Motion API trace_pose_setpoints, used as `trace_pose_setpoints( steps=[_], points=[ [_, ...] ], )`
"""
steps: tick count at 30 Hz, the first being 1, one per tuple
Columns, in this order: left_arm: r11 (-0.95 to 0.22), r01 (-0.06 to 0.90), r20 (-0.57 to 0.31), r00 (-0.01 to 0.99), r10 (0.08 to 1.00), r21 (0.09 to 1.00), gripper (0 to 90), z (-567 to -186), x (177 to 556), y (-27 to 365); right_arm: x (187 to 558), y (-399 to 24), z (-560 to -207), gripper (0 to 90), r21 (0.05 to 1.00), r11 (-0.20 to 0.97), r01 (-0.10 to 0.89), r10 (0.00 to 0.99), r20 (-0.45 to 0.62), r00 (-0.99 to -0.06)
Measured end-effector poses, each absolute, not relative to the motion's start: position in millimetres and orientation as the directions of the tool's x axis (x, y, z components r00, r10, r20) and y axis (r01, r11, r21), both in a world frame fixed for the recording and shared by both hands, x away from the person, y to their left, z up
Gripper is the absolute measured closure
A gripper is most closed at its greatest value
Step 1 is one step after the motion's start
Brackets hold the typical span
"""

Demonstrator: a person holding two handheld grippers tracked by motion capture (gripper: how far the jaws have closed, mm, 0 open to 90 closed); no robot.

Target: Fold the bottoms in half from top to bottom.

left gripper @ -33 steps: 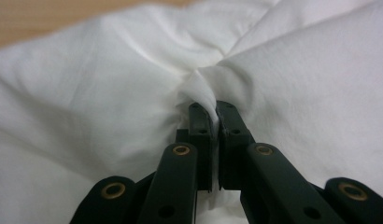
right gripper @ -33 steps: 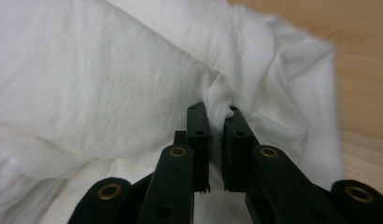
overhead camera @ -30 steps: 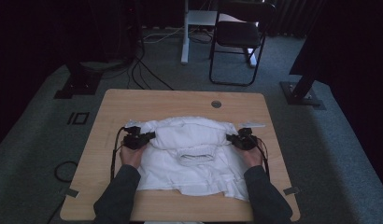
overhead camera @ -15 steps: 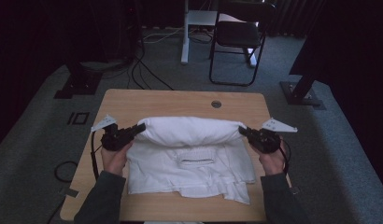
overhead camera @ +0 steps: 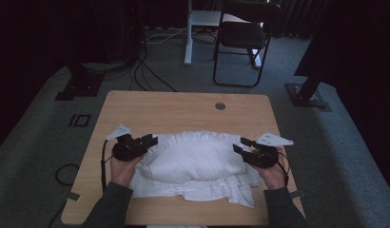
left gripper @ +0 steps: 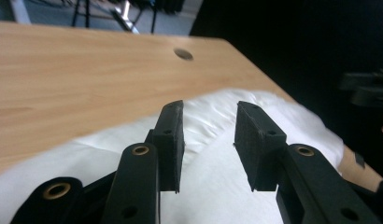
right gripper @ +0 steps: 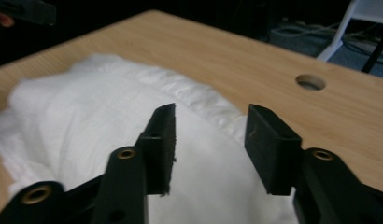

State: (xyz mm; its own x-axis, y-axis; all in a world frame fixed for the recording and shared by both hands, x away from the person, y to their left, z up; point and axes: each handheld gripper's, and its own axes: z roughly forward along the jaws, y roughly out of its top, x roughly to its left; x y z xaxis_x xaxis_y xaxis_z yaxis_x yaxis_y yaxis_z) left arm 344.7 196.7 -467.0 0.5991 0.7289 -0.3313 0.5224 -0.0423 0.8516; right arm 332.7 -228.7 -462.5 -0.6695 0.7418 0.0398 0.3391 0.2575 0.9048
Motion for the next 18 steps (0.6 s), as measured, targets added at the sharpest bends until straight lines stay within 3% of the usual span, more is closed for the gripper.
trace_pose_setpoints(
  steps=[6, 8, 12, 15, 18],
  points=[
    [-0.146, 0.579, -0.326, 0.629, 0.705, 0.802, 63.2, -500.3, 345.9, 160.5, 346.5, -185.6, -496.1, 53.8, 0.847, 0.349, 0.4, 0.757, -0.004, -0.653],
    [-0.174, 0.616, -0.363, 0.643, 0.674, 0.768, 63.0, -524.4, 342.3, 152.2, 348.8, -174.2, -515.9, 54.1, 0.815, 0.387, 0.432, 0.758, -0.014, -0.652],
    [-0.205, 0.627, -0.351, 0.643, 0.681, 0.752, 65.0, -539.4, 333.9, 155.9, 336.4, -176.3, -530.8, 53.1, 0.791, 0.419, 0.447, 0.741, -0.014, -0.671],
    [-0.238, 0.611, -0.262, 0.614, 0.745, 0.755, 65.2, -545.7, 324.7, 170.2, 329.3, -182.4, -538.1, 52.4, 0.775, 0.436, 0.457, 0.741, -0.02, -0.671],
    [-0.22, 0.63, -0.244, 0.565, 0.789, 0.745, 63.3, -546.9, 324.2, 183.5, 327.4, -185.3, -543.8, 52.1, 0.765, 0.433, 0.476, 0.746, -0.008, -0.665]
  ],
)
